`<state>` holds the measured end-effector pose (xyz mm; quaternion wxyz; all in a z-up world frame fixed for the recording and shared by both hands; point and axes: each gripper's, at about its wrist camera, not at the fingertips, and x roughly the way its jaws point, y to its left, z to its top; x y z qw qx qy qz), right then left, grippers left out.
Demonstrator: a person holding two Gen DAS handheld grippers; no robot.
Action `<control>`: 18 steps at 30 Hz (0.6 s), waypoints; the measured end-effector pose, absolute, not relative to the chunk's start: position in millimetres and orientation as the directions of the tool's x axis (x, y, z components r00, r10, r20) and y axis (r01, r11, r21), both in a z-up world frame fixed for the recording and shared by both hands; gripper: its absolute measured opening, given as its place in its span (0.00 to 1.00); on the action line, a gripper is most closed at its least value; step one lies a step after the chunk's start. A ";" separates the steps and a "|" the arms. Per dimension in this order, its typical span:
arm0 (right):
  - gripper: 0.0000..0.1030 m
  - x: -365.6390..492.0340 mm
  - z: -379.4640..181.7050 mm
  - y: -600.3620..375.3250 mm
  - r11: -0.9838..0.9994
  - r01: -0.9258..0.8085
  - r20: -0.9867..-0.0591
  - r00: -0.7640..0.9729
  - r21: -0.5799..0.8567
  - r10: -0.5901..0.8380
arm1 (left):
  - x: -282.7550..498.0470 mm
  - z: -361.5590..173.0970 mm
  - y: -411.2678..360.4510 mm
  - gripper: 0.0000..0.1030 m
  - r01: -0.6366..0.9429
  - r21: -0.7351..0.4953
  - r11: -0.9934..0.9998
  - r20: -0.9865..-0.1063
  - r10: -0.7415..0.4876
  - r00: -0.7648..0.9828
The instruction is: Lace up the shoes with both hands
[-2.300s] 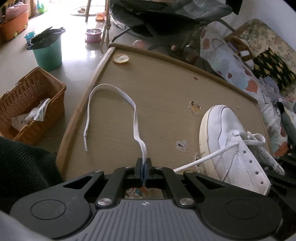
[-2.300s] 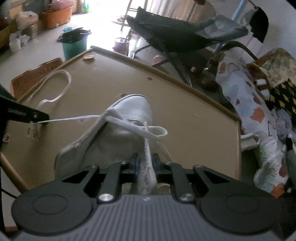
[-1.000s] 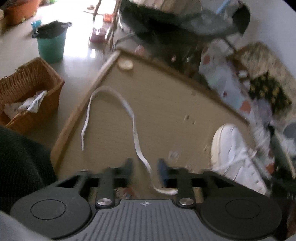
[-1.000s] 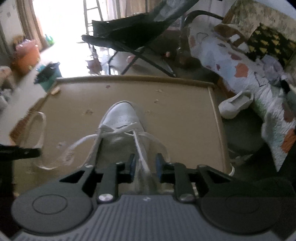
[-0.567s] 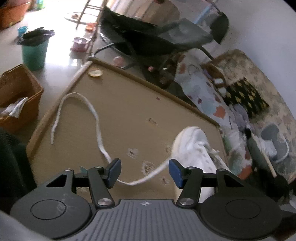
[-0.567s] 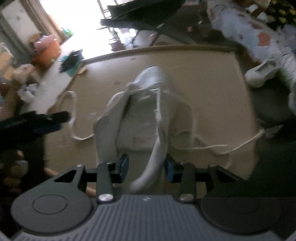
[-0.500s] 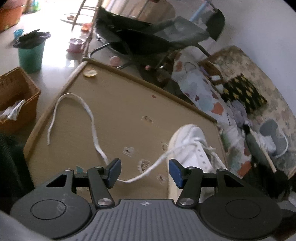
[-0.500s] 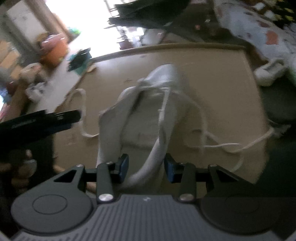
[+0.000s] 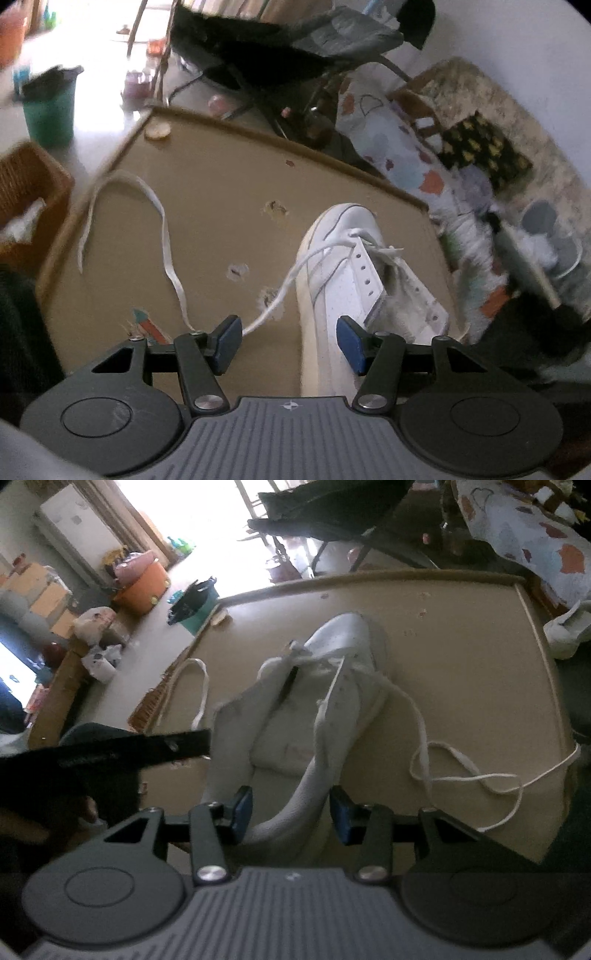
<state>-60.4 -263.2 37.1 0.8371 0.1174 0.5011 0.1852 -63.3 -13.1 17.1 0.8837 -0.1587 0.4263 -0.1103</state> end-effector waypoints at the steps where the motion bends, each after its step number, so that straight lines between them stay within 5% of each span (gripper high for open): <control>1: 0.44 -61.9 41.1 -267.5 0.905 -0.204 -0.791 0.439 0.373 0.425 | -61.6 20.0 -16.7 0.57 0.068 -0.348 0.935 -0.724 -0.314 0.614; 10: 0.45 -81.3 50.1 -339.4 0.962 -0.066 -0.803 0.537 0.265 0.258 | -54.7 63.4 -33.0 0.57 0.074 -0.302 0.951 -0.669 -0.266 0.694; 12: 0.45 -80.9 48.3 -349.5 0.956 -0.021 -0.798 0.545 0.291 0.255 | -52.0 65.1 -44.1 0.64 0.108 -0.271 0.956 -0.699 -0.273 0.661; 18: 0.41 -75.9 35.9 -364.2 0.945 0.093 -0.810 0.545 0.313 0.214 | -58.1 52.9 -80.6 0.59 0.314 -0.105 0.943 -0.731 -0.288 0.619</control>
